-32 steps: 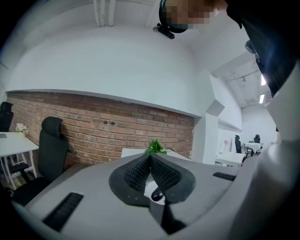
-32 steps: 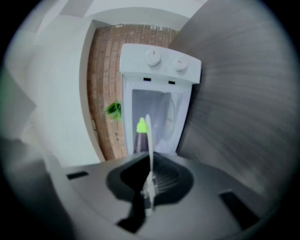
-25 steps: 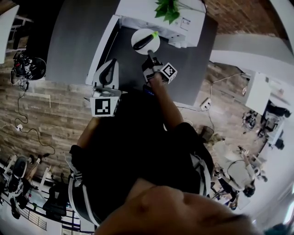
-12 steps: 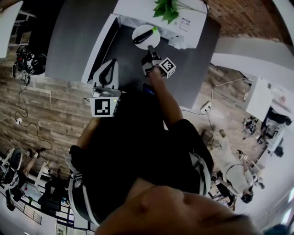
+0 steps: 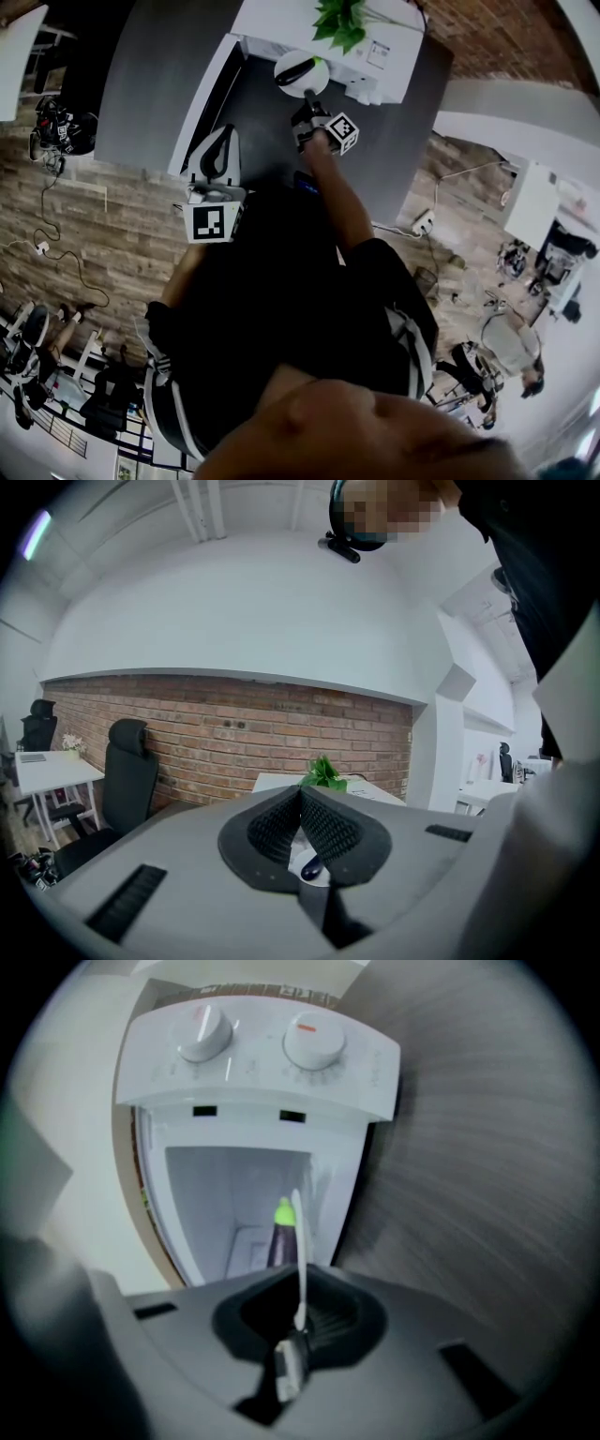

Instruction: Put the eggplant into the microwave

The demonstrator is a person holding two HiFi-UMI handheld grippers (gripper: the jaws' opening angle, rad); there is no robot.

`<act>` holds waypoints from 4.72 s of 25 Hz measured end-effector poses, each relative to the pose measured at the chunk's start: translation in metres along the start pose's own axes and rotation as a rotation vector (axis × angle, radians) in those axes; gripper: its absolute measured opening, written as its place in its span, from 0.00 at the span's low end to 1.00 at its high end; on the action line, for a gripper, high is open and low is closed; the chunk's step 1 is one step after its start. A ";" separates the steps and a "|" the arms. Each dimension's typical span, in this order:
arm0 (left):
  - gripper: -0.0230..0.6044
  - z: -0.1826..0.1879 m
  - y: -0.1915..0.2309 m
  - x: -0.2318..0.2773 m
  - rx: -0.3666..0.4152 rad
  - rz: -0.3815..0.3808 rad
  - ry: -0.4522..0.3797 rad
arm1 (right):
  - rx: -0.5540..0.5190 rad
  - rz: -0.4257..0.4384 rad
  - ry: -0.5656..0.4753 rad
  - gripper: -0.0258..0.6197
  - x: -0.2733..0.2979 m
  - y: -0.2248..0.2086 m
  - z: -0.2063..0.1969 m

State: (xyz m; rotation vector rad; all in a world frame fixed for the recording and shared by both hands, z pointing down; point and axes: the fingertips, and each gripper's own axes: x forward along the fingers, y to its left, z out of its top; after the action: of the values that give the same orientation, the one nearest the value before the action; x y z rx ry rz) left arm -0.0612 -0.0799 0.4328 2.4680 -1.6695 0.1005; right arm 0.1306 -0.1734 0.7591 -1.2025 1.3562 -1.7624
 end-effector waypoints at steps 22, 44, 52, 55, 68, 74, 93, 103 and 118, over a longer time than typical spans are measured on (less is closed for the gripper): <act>0.10 -0.009 0.031 0.025 -0.036 0.004 0.027 | 0.033 -0.031 -0.032 0.10 0.050 -0.003 0.019; 0.10 -0.008 0.042 0.033 -0.046 -0.016 0.028 | 0.064 -0.032 -0.060 0.10 0.067 -0.001 0.022; 0.09 -0.008 0.039 0.035 -0.049 -0.033 0.028 | 0.085 -0.006 -0.068 0.20 0.060 0.000 0.025; 0.10 -0.008 0.038 0.036 -0.054 -0.035 0.025 | 0.028 -0.039 -0.075 0.21 0.049 -0.001 0.026; 0.10 -0.009 0.037 0.041 -0.071 -0.041 0.031 | -0.908 -0.290 0.236 0.10 0.045 0.013 -0.026; 0.10 -0.011 0.042 0.043 -0.052 -0.032 0.055 | -1.040 -0.337 0.316 0.10 0.067 0.014 -0.046; 0.10 -0.017 0.050 0.050 -0.079 -0.027 0.061 | -0.963 -0.377 0.252 0.10 0.103 0.018 -0.011; 0.10 -0.018 0.050 0.046 -0.079 -0.023 0.061 | -0.950 -0.359 0.227 0.10 0.109 0.026 -0.002; 0.10 -0.003 0.012 0.026 -0.049 -0.161 0.010 | -0.989 -0.262 0.132 0.10 -0.013 0.087 -0.022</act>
State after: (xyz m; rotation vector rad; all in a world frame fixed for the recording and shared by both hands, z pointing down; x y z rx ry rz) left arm -0.0626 -0.1072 0.4409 2.5487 -1.4450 0.0520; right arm 0.1104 -0.1789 0.6708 -1.8370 2.3695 -1.3226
